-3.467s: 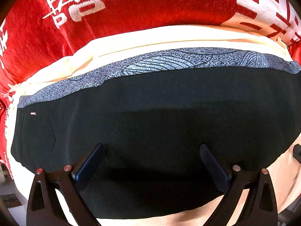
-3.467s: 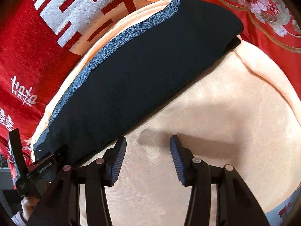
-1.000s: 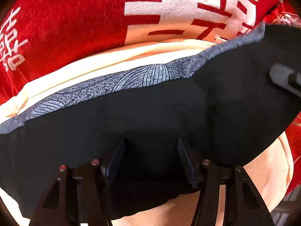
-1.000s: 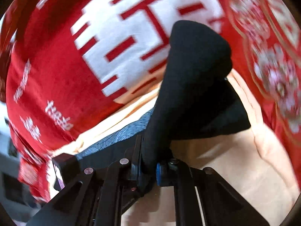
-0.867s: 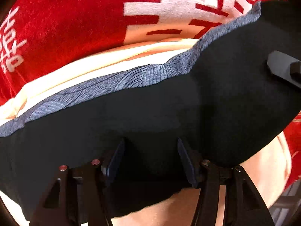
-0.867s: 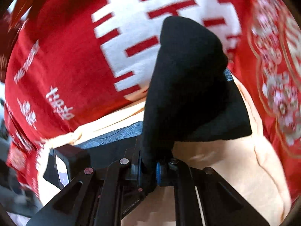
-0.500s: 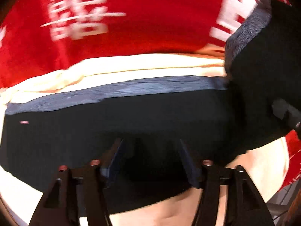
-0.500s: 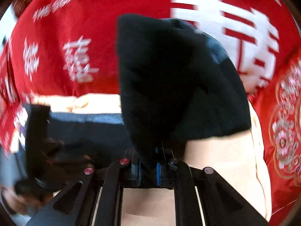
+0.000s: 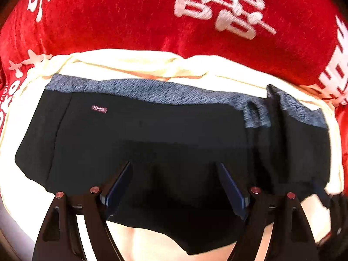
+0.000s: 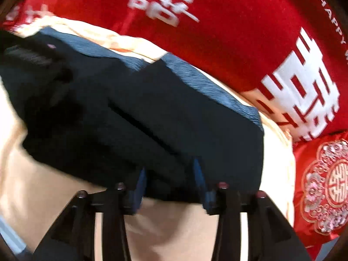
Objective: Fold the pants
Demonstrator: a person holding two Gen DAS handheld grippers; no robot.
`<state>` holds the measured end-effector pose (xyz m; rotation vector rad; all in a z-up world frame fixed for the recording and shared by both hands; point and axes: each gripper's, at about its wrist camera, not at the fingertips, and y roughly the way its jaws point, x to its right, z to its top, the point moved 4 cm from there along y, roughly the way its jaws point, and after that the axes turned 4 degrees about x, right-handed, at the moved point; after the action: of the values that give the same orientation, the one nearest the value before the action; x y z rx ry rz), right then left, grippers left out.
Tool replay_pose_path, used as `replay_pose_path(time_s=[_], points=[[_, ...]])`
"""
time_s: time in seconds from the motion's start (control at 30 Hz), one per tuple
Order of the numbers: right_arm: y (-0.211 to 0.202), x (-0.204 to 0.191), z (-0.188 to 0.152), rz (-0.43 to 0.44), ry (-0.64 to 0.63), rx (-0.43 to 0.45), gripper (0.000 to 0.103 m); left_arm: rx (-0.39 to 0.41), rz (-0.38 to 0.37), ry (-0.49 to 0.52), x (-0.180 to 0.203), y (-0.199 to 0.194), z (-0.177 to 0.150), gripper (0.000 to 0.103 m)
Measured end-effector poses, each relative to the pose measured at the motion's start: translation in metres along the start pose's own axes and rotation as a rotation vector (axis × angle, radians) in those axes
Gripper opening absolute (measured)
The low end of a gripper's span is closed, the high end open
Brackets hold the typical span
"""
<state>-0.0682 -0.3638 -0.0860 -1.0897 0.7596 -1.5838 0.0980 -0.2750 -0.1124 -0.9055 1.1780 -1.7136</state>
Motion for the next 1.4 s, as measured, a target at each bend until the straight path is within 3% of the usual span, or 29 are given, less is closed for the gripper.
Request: replay_pose_path(time_s=[0.1, 0.13, 0.23, 0.33, 0.57, 0.63, 0.7, 0.77, 0.8, 0.87, 0.93, 1.0, 1.13, 1.23, 1.37, 1.4], points=[[-0.021, 0.019, -0.015, 0.063, 0.090, -0.006, 0.047, -0.001, -0.117, 0.023, 0.014, -0.017, 0.004, 0.082], [-0.025, 0.030, -0.019, 0.074, 0.133, -0.015, 0.047, -0.008, -0.168, 0.044, 0.042, -0.018, 0.002, 0.082], [-0.027, 0.057, -0.033, 0.103, 0.251, -0.057, 0.048, -0.057, -0.311, 0.119, 0.078, -0.021, 0.004, 0.082], [-0.025, 0.079, -0.045, 0.116, 0.340, -0.091, 0.048, -0.072, -0.355, 0.179, 0.111, -0.014, 0.004, 0.082], [-0.014, 0.109, -0.062, 0.146, 0.450, -0.118, 0.047, -0.090, -0.379, 0.191, 0.134, -0.003, -0.002, 0.082], [-0.011, 0.114, -0.065, 0.146, 0.471, -0.122, 0.047, -0.121, -0.356, 0.209, 0.137, 0.007, 0.002, 0.081], [-0.006, 0.123, -0.067, 0.146, 0.492, -0.126, 0.047, -0.159, -0.345, 0.207, 0.141, 0.015, 0.002, 0.062], [-0.003, 0.132, -0.070, 0.147, 0.515, -0.127, 0.046, -0.197, -0.338, 0.187, 0.139, 0.021, -0.001, 0.060], [-0.002, 0.139, -0.071, 0.144, 0.531, -0.123, 0.046, -0.196, -0.335, 0.179, 0.138, 0.022, -0.002, 0.049], [-0.003, 0.148, -0.073, 0.131, 0.552, -0.115, 0.046, -0.195, -0.324, 0.177, 0.136, 0.022, -0.001, 0.038], [0.004, 0.166, -0.072, 0.118, 0.598, -0.105, 0.046, -0.198, -0.329, 0.167, 0.133, 0.021, -0.001, 0.034], [0.013, 0.185, -0.069, 0.112, 0.651, -0.089, 0.046, -0.193, -0.329, 0.161, 0.127, 0.020, -0.001, 0.023], [0.037, 0.203, -0.058, 0.147, 0.715, -0.105, 0.046, -0.152, -0.362, 0.121, 0.120, 0.008, 0.000, 0.018], [0.034, 0.196, -0.053, 0.173, 0.688, -0.093, 0.046, -0.103, -0.399, 0.128, 0.116, -0.016, -0.001, 0.018], [0.029, 0.177, -0.053, 0.194, 0.653, -0.100, 0.046, -0.110, -0.375, 0.146, 0.115, -0.018, -0.011, 0.018], [0.026, 0.173, -0.052, 0.192, 0.640, -0.097, 0.046, -0.111, -0.363, 0.151, 0.115, -0.016, -0.014, 0.013]])
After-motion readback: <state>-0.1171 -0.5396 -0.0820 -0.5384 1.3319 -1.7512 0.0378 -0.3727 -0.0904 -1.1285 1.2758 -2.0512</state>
